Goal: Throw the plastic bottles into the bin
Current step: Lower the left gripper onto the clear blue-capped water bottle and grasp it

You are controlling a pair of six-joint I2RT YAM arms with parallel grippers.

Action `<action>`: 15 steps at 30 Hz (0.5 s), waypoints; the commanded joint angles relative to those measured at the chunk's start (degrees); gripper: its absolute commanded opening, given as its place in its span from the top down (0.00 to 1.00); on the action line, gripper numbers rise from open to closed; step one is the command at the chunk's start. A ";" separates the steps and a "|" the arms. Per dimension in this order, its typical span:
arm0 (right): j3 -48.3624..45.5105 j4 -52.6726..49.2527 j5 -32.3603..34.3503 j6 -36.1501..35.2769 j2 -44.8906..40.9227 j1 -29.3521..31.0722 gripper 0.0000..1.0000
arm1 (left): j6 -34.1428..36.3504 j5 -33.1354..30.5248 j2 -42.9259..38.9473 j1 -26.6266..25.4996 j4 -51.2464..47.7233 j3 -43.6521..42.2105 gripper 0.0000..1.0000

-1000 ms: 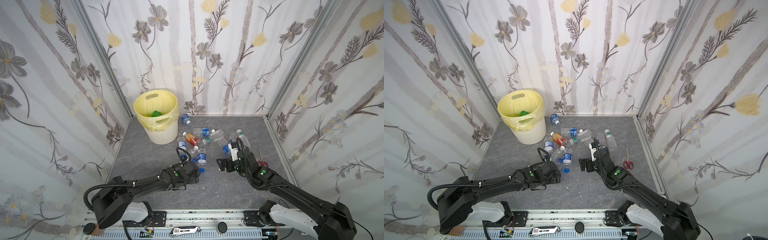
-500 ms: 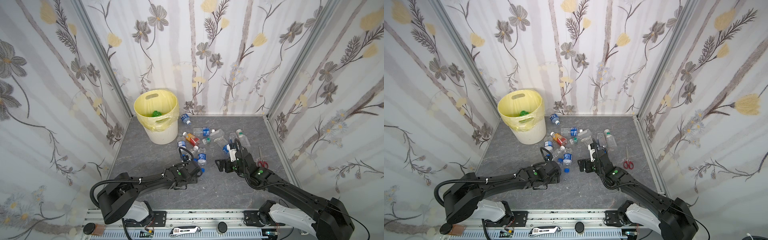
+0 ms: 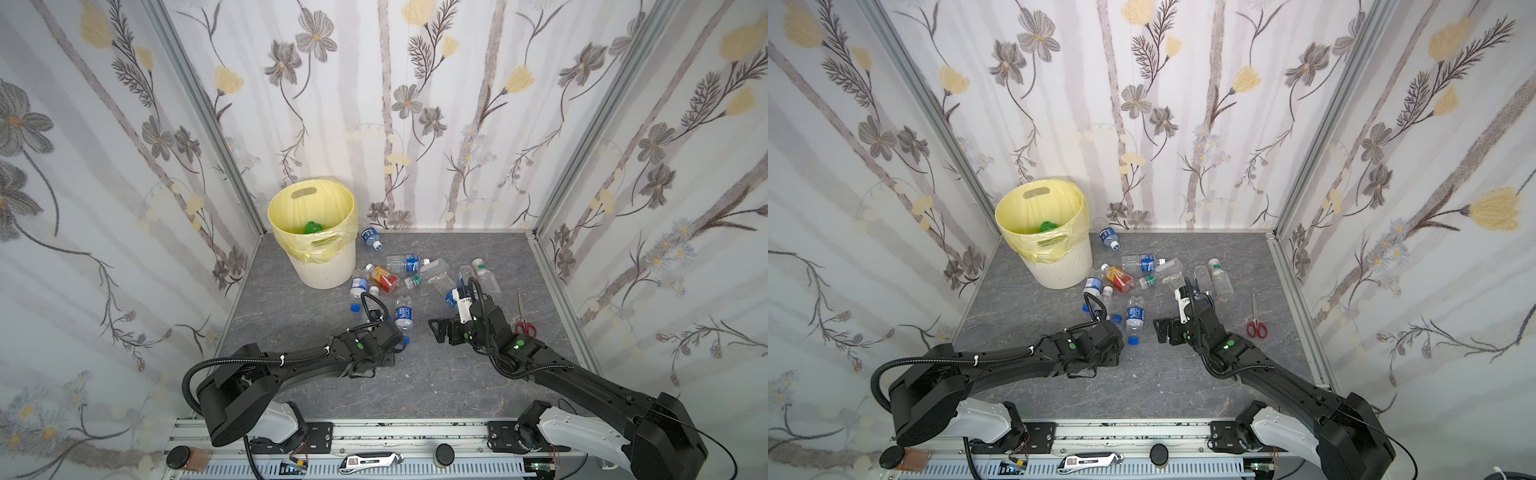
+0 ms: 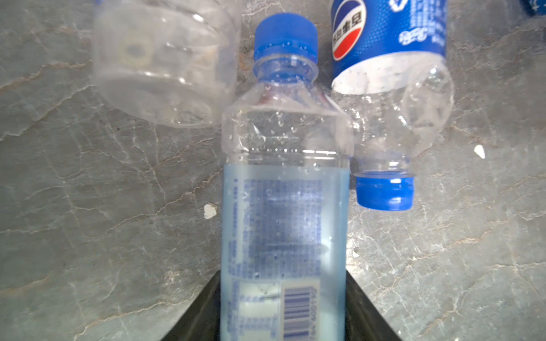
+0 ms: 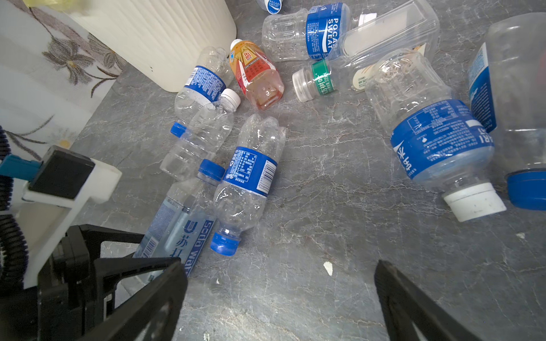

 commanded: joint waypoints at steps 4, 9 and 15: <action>0.59 4.48 -3.25 3.18 1.13 -0.02 0.00 | 2.81 -0.28 -2.13 -0.06 0.88 1.56 0.44; 2.10 5.73 -5.27 6.24 2.35 -0.11 0.00 | 3.59 0.27 -4.81 0.00 3.63 1.44 0.46; 4.66 8.03 -8.76 10.42 3.93 -0.48 0.00 | 4.89 4.02 -10.63 0.08 11.13 -0.08 0.46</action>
